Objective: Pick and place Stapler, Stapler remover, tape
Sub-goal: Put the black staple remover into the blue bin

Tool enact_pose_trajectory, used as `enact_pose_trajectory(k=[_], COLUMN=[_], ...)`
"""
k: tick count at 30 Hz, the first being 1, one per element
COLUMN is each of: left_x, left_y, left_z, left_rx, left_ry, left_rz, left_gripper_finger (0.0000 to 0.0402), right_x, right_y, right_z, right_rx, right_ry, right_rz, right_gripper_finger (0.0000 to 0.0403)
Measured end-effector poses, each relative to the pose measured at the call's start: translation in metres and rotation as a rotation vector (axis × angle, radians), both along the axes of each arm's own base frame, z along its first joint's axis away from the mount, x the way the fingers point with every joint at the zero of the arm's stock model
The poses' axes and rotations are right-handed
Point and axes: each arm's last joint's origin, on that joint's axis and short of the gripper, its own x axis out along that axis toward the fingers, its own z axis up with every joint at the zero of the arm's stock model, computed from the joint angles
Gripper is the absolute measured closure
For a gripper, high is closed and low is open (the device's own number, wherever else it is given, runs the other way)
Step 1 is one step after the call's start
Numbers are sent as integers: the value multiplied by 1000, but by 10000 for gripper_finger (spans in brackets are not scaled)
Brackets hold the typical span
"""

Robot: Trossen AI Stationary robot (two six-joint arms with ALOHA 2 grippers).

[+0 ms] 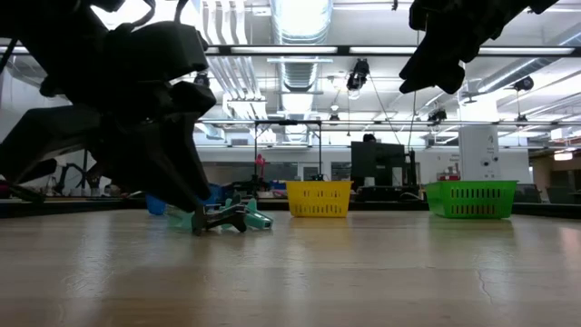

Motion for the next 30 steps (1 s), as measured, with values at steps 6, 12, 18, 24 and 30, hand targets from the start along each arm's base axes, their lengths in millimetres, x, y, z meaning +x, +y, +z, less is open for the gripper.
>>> enact_pose_trajectory(k=[6,12,18,24,30], left_x=[1,2,3,8,13], left_y=[2,5,6,6,10], left_z=[0,-1,0,6,22], left_rx=[-3,-37,-46,-36,25], left_ry=[1,20,6,-55,-189], left_rz=[5,12,27,79,328], left_gripper_finger=[331,369,395,396,397], right_x=[0,0,0,0,0], right_y=[0,0,0,0,0], right_z=[0,0,0,-2,-9], right_rx=[0,0,0,0,1], right_ry=[-1,-1,-1,2,1], right_rz=[0,0,0,0,-1], right_gripper_finger=[260,271,282,292,303])
